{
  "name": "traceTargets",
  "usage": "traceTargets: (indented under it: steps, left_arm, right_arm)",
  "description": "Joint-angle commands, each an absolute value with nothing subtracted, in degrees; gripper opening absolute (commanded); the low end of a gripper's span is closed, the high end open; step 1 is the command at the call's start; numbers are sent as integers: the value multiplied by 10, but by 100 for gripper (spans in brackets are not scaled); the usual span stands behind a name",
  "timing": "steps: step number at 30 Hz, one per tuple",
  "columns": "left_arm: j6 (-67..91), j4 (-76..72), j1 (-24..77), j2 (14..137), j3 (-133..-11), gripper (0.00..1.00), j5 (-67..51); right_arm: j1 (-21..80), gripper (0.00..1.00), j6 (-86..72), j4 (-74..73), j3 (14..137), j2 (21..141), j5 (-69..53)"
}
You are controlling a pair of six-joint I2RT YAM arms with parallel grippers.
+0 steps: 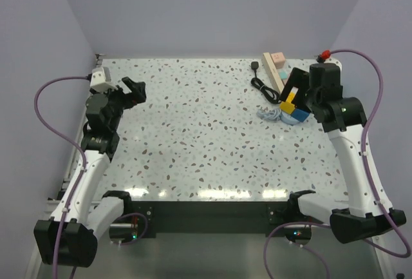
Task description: Pull the plug off the socket
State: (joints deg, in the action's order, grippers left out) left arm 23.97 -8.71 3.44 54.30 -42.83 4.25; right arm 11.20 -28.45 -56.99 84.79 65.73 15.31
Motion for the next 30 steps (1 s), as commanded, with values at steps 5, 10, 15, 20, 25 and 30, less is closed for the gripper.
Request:
traceTargets:
  steps: [5, 10, 15, 20, 25, 30]
  left_arm:
    - [328, -40, 33, 494, -429, 100, -233]
    - [316, -1, 36, 509, -455, 100, -272]
    - [287, 92, 44, 496, -475, 100, -291]
    - [278, 127, 50, 480, -468, 100, -290]
    - [287, 120, 52, 481, -439, 100, -287]
    - [292, 111, 64, 510, -443, 100, -280]
  right_arm:
    - [111, 99, -291, -561, 843, 691, 221]
    - [94, 99, -339, -554, 863, 772, 266]
    - [22, 99, -398, -504, 846, 821, 204]
    - [-31, 99, -388, -468, 847, 863, 195]
    - [-110, 99, -429, -478, 850, 925, 110]
    - [-144, 99, -444, -442, 838, 966, 59]
